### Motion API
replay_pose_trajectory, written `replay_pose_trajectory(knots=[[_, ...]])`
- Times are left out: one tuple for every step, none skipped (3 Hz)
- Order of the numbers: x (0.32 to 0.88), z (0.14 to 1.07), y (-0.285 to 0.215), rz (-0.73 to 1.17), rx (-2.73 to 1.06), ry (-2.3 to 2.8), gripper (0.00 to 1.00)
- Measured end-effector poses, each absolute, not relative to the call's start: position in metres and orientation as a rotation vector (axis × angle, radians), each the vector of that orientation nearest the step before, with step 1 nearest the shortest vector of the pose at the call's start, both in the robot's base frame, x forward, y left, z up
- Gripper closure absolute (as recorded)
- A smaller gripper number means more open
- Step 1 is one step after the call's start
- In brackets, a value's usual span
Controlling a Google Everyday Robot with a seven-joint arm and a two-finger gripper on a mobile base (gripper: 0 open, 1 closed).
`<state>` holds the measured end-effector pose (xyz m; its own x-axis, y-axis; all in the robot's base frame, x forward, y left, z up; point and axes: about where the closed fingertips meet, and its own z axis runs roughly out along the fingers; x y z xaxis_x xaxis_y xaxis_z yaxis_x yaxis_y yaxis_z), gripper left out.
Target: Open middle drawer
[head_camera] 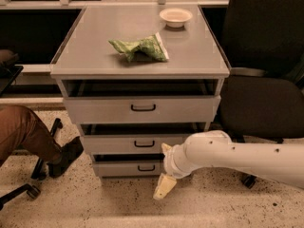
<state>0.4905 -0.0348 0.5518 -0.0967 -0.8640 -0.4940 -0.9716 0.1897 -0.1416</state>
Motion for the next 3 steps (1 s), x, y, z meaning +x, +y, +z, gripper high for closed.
replay_pose_trajectory(knots=[[0.508,0.521,-0.04,0.251,-1.591,2.027,0.0],[0.525,0.53,-0.034,0.228,-1.517,1.99,0.0],[0.525,0.53,-0.034,0.228,-1.517,1.99,0.0]])
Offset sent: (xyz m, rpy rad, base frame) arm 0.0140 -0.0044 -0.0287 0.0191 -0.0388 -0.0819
